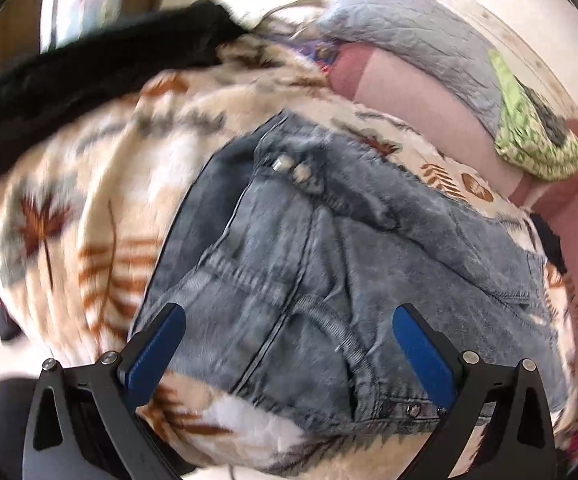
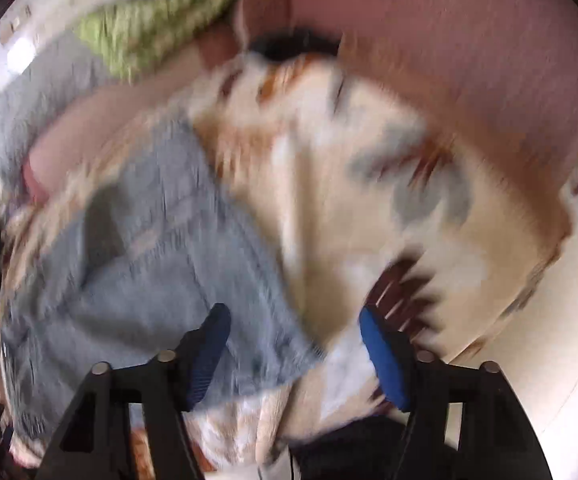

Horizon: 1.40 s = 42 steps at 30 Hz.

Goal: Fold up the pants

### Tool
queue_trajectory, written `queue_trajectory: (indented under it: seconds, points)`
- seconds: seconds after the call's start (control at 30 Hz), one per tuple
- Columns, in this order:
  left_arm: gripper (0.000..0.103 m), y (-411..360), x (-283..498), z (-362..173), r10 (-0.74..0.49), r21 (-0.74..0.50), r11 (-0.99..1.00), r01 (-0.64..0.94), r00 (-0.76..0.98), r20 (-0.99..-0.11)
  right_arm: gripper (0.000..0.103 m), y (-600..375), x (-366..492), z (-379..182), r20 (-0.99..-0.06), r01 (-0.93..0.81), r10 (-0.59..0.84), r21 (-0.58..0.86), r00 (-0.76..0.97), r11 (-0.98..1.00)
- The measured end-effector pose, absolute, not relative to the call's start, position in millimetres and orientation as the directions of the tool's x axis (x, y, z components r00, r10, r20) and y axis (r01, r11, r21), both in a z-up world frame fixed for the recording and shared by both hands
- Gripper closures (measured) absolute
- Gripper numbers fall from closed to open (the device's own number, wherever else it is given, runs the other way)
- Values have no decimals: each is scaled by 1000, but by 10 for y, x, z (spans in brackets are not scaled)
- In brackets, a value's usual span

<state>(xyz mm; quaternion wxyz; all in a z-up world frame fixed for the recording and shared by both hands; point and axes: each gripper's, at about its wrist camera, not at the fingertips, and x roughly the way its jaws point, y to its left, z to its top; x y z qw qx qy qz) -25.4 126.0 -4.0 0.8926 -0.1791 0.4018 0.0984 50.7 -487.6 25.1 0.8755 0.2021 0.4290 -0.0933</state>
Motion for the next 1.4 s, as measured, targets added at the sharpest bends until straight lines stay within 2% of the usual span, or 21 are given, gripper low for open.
queue_trajectory:
  seconds: [0.13, 0.23, 0.3, 0.33, 0.37, 0.43, 0.47, 0.53, 0.6, 0.73, 0.77, 0.8, 0.87, 0.93, 1.03, 1.1, 1.17, 1.3, 1.37, 1.4]
  points:
    - [0, 1161, 39, 55, 17, -199, 948, -247, 667, -745, 32, -4749, 1079, 315, -773, 186, 158, 336, 614, 923]
    - [0, 1151, 276, 4, 6, -189, 954, -234, 643, -766, 32, -4662, 1583, 86, -832, 175, 144, 276, 536, 945]
    - [0, 1171, 419, -63, 14, -172, 956, -237, 623, -782, 37, -4619, 1883, -182, -880, 176, 133, 236, 456, 956]
    - [0, 1153, 447, -92, 23, -160, 958, -239, 619, -785, 48, -4578, 1924, -288, -892, 161, 127, 216, 434, 963]
    - [0, 1146, 503, -165, 31, -141, 961, -237, 600, -800, 64, -4508, 1966, -389, -909, 146, 94, 166, 406, 975]
    - [0, 1136, 563, -338, 44, -113, 961, -253, 542, -839, 79, -4370, 1915, -338, -905, 99, 34, 83, 425, 992]
    - [0, 1134, 565, -429, 55, -98, 961, -257, 527, -848, 83, -4331, 1873, -265, -897, 93, 15, 62, 442, 994]
    - [0, 1032, 563, -459, 115, -16, 971, -239, 523, -844, 83, -4232, 1775, -88, -851, 92, -94, -54, 516, 994]
    - [0, 938, 555, -483, 163, 45, 972, -232, 520, -838, 83, -4157, 1739, -118, -847, 100, -135, -98, 514, 990]
    - [0, 1014, 552, -488, 133, 3, 969, -245, 517, -846, 79, -4055, 1748, -373, -850, 83, -181, -161, 494, 983]
    - [0, 1014, 543, -493, 133, 7, 971, -239, 516, -846, 75, -4081, 1721, -322, -845, 103, -168, -134, 508, 986]
    - [0, 1012, 541, -489, 135, 11, 972, -235, 517, -845, 59, -4117, 1712, -291, -850, 113, -124, -77, 512, 991]
    - [0, 1014, 529, -418, 129, 8, 973, -229, 517, -846, 46, -4234, 1689, -185, -849, 149, -53, 30, 526, 988]
    - [0, 1080, 536, -277, 107, -39, 968, -250, 544, -832, 46, -4244, 1708, -37, -832, 140, -29, 59, 554, 988]
    - [0, 1263, 537, 94, 32, -160, 958, -238, 643, -765, 40, -4275, 1850, 182, -806, 106, 61, 151, 588, 983]
    - [0, 1509, 773, 272, -63, -263, 941, -213, 655, -753, 40, -4300, 2051, 227, -802, 96, 89, 180, 591, 979]
    - [0, 1785, 1024, 316, -105, -354, 901, -249, 668, -737, 40, -4289, 2240, 235, -798, 76, 123, 206, 590, 976]
    - [2, 2116, 1606, 238, -197, -455, 849, -268, 638, -744, 40, -4239, 2654, 199, -811, 74, 153, 234, 565, 969]
    - [3, 2144, 1944, 204, -226, -453, 857, -248, 609, -760, 40, -4192, 2834, 137, -819, 70, 161, 237, 551, 969]
    - [9, 2144, 2033, 179, -228, -446, 862, -240, 603, -764, 40, -4173, 2938, 109, -825, 64, 165, 236, 541, 970]
